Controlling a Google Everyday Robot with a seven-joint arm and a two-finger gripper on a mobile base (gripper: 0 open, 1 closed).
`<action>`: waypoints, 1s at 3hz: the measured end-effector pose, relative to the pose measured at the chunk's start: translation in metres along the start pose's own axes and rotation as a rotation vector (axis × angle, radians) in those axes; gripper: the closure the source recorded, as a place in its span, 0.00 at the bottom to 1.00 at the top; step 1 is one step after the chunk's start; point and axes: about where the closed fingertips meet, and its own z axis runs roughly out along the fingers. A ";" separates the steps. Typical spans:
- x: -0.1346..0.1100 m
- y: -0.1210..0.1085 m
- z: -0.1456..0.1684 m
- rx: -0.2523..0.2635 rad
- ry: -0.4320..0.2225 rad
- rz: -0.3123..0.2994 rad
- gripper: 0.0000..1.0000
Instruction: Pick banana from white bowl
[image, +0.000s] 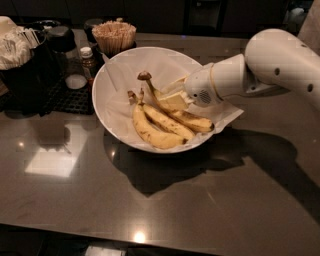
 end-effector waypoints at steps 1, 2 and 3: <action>0.008 -0.003 -0.046 -0.024 -0.199 0.034 1.00; 0.008 -0.004 -0.053 -0.023 -0.217 0.036 1.00; -0.003 0.005 -0.092 -0.028 -0.310 -0.010 1.00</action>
Offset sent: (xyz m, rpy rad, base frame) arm -0.0565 -0.1692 0.0840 0.5070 -0.1939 -0.0170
